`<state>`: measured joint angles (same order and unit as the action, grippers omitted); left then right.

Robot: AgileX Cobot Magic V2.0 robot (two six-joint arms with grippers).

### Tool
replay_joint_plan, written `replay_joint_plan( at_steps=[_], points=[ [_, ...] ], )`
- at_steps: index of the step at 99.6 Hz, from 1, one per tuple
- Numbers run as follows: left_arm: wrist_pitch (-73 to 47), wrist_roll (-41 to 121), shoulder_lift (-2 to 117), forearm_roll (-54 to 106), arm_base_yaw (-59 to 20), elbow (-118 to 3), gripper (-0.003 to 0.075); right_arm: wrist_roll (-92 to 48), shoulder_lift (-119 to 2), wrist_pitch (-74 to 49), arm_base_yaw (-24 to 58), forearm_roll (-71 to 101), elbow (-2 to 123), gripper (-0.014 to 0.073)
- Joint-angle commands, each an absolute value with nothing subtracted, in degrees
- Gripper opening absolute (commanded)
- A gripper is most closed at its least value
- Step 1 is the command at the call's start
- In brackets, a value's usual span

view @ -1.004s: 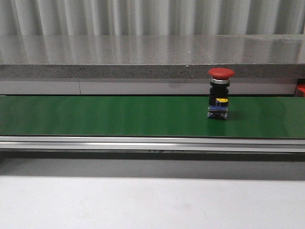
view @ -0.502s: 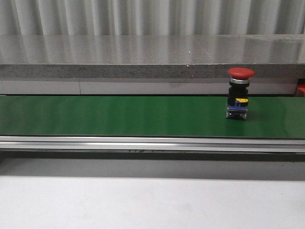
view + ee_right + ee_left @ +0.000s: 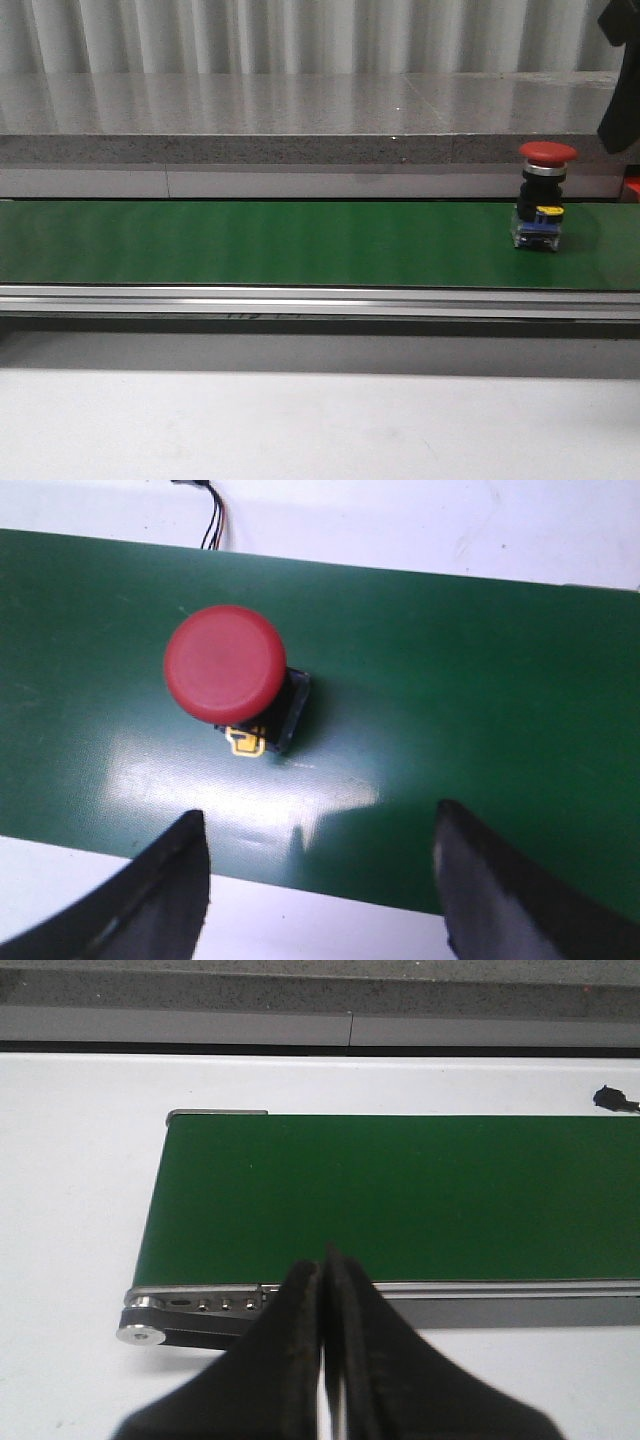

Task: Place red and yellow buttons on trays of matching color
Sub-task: 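Grasp the red button at the belt end with the right gripper, then carry the red button into the red tray and open the right gripper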

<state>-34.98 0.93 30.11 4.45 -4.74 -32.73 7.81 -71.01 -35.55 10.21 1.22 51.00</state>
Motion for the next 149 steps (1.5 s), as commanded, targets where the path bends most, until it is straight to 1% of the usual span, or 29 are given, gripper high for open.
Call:
replay_joint_plan(
  at_steps=[1,34,67,75,87,94,106,112,126,140,149],
  points=[
    [-30.97,0.99,30.14,4.78,-5.21,-34.36,-0.0019,7.10,-71.33,-31.63,10.26,1.52,53.66,0.0486],
    [-30.97,0.99,30.14,4.78,-5.21,-34.36,-0.0019,6.03,-78.48,-32.01,10.26,1.52,58.33,0.0486],
    [-30.97,0.99,30.14,4.78,-5.21,-34.36,-0.0019,6.03,-83.66,-28.62,8.61,1.47,58.59,0.0477],
    [-30.97,0.99,30.14,4.78,-5.21,-34.36,-0.0019,6.03,-84.68,-27.68,7.50,1.47,58.59,0.0423],
    [-30.97,0.99,30.14,4.78,-5.21,-34.36,-0.0019,6.03,-85.27,-26.27,6.00,1.47,58.59,0.0277],
    [-30.97,0.99,30.14,4.78,-5.21,-34.36,-0.0019,6.03,-85.27,-26.12,5.58,1.47,58.59,0.0209],
    [-30.97,0.99,30.14,4.78,-5.21,-34.36,-0.0019,6.03,-84.93,-27.70,5.51,1.47,58.90,0.0129],
    [-30.97,0.99,30.14,4.78,-5.21,-34.36,-0.0019,5.97,-84.45,-29.67,5.51,1.47,59.81,0.0113],
    [-30.97,0.99,30.14,4.78,-5.21,-34.36,-0.0019,5.90,-82.61,-37.03,3.53,1.41,65.33,0.0115],
    [-30.97,0.99,30.14,4.78,-5.21,-34.36,-0.0019,5.52,-81.92,-43.96,-2.02,1.26,74.19,0.0115],
    [-30.97,0.99,30.14,4.78,-5.21,-34.36,-0.0019,4.79,-82.04,-45.40,-6.66,1.26,79.28,0.0115]
  ],
)
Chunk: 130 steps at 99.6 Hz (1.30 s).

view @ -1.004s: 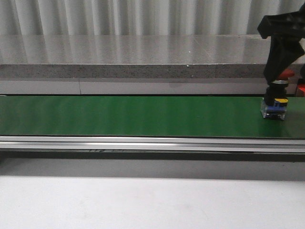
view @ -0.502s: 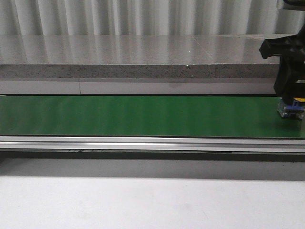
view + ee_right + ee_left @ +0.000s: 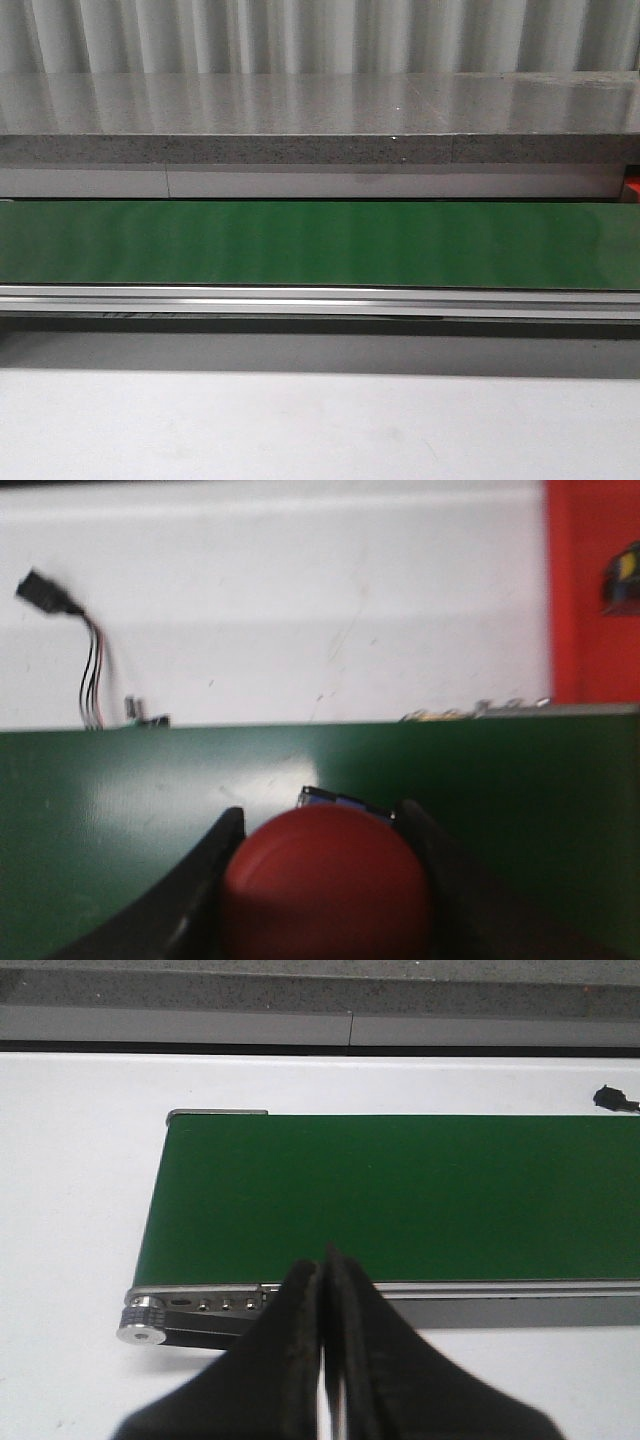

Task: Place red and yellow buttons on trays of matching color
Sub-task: 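Carry the red button into the red tray and open the right gripper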

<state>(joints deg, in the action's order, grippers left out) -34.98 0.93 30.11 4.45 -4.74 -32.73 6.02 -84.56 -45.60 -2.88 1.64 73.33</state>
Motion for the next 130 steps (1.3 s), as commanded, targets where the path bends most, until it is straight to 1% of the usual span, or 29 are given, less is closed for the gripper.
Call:
replay_joint_plan(
  at_steps=[1,23,34,48,68,91,105,130],
  points=[
    [-30.97,0.99,30.14,4.78,-5.21,-34.36,-0.0019,4.67,-82.04,-45.40,-7.06,1.26,79.60,0.0115],
    [-30.97,0.99,30.14,4.78,-5.21,-34.36,-0.0019,4.62,-84.77,-44.59,-19.66,1.26,86.80,0.0115],
    [-30.97,0.99,30.14,4.78,-5.21,-34.36,-0.0019,4.62,-87.49,-42.32,-25.11,1.31,87.30,0.0115],
    [-30.97,0.99,30.14,4.78,-5.21,-34.36,-0.0019,4.62,-92.76,-38.41,-29.87,1.78,87.30,0.0115],
    [-30.97,0.99,30.14,4.78,-5.21,-34.36,-0.0019,4.62,-101.68,-30.98,-32.62,1.98,87.30,0.0115],
    [-30.97,0.99,30.14,4.78,-5.21,-34.36,-0.0019,4.62,-109.70,-24.67,-32.73,3.20,87.33,0.0115],
    [-30.97,0.99,30.14,4.78,-5.21,-34.36,-0.0019,4.62,-112.88,-22.41,-32.73,5.34,87.52,0.0115],
    [-30.97,0.99,30.14,4.78,-5.21,-34.36,-0.0019,4.62,-116.42,-21.98,-32.73,5.59,88.56,0.0123]
  ],
)
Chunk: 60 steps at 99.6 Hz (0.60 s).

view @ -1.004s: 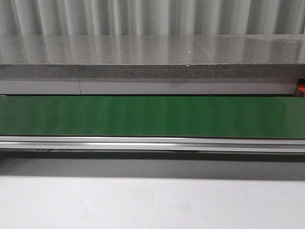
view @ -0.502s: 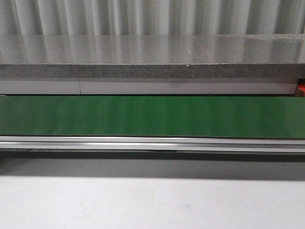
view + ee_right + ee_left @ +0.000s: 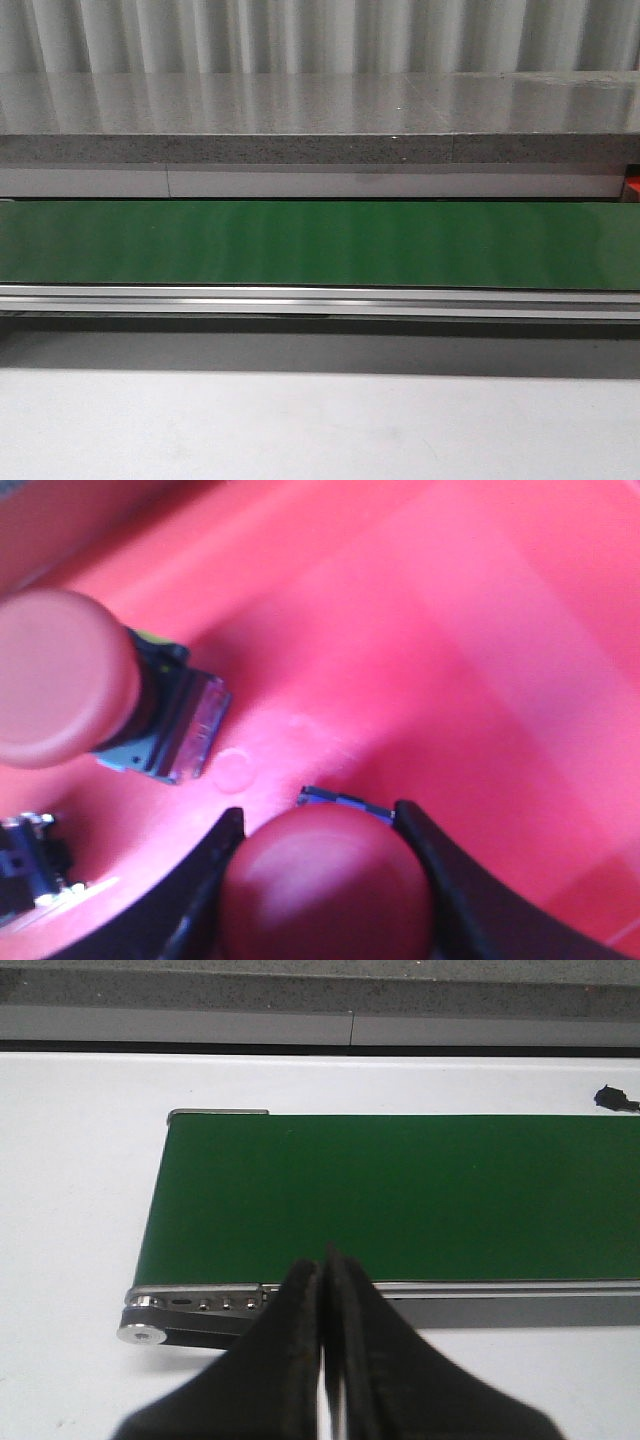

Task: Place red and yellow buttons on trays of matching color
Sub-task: 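Carry the red button into the red tray and open the right gripper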

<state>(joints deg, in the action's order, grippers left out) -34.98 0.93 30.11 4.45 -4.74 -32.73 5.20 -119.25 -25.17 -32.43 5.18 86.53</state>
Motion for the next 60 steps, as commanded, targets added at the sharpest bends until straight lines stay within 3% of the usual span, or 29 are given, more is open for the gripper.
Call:
replay_joint_plan(
  at_steps=[1,8,32,60],
  points=[
    [-30.97,0.99,30.14,4.78,-5.21,-34.36,-0.0019,4.62,-116.42,-21.98,-32.73,5.59,88.56,0.0125],
    [-30.97,0.99,30.14,4.78,-5.21,-34.36,-0.0019,4.62,-116.47,-21.85,-32.73,5.59,88.56,0.0167],
    [-30.97,0.99,30.14,4.78,-5.21,-34.36,-0.0019,4.62,-115.56,-21.77,-32.73,5.59,88.56,0.0450],
    [-30.97,0.99,30.14,4.78,-5.21,-34.36,-0.0019,4.62,-110.33,-21.09,-32.73,5.59,88.56,0.0464]
  ],
)
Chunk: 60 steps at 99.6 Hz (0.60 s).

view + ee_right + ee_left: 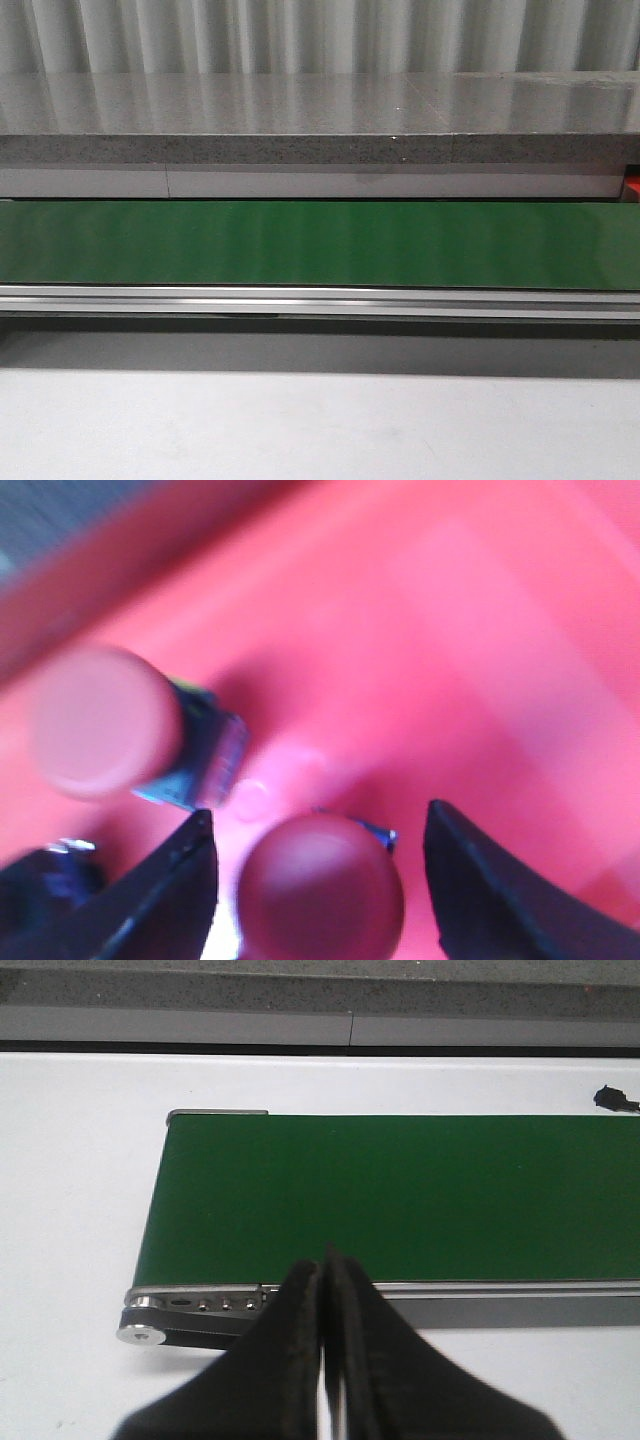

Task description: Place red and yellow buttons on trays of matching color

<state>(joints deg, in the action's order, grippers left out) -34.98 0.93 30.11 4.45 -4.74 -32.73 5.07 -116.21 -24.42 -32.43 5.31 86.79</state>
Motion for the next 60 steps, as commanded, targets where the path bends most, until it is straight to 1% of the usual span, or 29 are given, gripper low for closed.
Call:
replay_joint_plan(
  at_steps=[1,21,33,47,60],
  points=[
    [-30.97,0.99,30.14,4.78,-5.21,-34.36,-0.0019,4.62,-110.15,-21.09,-32.73,5.59,88.56,0.0464],
    [-30.97,0.99,30.14,4.78,-5.21,-34.36,-0.0019,4.62,-103.63,-24.17,-32.31,5.59,88.56,0.0464],
    [-30.97,0.99,30.14,4.78,-5.21,-34.36,-0.0019,2.73,-98.48,-26.51,-30.33,5.59,88.33,0.0464],
    [-30.97,0.99,30.14,4.78,-5.21,-34.36,-0.0019,2.00,-91.22,-27.81,-25.83,5.59,86.91,0.0464],
    [-30.97,0.99,30.14,4.78,-5.21,-34.36,-0.0019,0.51,-83.42,-27.81,-19.46,5.59,83.24,0.0464]
  ],
)
